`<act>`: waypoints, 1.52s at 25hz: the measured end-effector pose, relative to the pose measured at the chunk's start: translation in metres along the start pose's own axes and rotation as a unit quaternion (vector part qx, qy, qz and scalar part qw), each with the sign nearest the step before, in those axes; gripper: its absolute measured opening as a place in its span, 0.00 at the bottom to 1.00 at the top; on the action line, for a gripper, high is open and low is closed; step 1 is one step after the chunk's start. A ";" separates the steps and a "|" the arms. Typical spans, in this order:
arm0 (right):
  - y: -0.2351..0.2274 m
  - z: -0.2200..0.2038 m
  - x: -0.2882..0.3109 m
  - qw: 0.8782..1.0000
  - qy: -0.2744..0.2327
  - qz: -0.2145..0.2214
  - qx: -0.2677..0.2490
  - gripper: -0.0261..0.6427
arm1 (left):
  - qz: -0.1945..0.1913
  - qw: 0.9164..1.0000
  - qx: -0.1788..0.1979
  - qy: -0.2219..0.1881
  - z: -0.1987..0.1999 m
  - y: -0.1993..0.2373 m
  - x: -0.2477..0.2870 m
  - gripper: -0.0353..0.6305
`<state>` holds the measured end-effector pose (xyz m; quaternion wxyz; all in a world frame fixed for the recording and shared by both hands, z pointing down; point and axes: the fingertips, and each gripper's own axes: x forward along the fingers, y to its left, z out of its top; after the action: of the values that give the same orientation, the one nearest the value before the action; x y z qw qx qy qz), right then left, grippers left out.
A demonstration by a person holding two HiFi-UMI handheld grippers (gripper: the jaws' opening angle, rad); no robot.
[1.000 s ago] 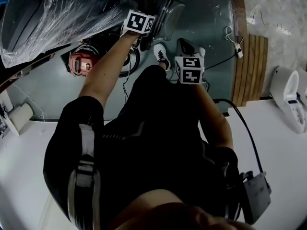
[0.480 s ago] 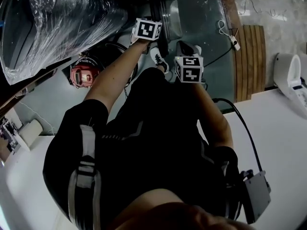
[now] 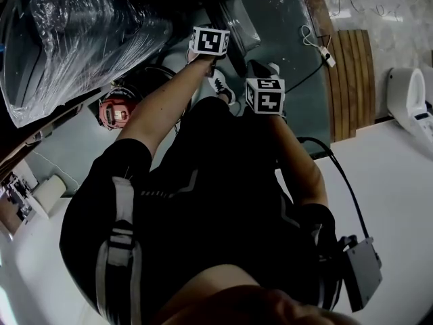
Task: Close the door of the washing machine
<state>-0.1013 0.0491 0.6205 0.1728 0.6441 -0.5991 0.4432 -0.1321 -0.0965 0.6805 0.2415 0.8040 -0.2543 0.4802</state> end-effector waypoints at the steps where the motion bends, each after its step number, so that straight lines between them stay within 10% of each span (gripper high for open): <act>1: -0.003 0.001 0.000 1.000 0.002 0.004 0.001 0.05 | 0.000 1.000 -0.005 0.002 0.002 -0.002 0.001 0.35; 19: -0.089 0.012 0.007 1.000 0.020 0.007 0.016 0.05 | 0.004 0.999 -0.049 0.023 0.036 -0.042 0.017 0.35; 28: -0.143 0.036 0.004 1.000 0.013 0.005 0.008 0.05 | 0.021 0.995 0.093 0.023 0.067 -0.071 0.014 0.35; 31: -0.167 0.049 -0.001 1.000 0.003 -0.008 -0.001 0.05 | 0.045 0.981 0.185 0.028 0.081 -0.075 0.012 0.35; 38: -0.205 0.049 0.012 0.999 0.023 0.023 -0.036 0.16 | -0.013 0.907 0.412 0.092 0.086 -0.088 0.020 0.35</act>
<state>0.1045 0.0497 0.6660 0.1993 0.6134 -0.6252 0.4395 -0.0118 -0.0878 0.6494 -0.0826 0.7876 -0.0004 0.6106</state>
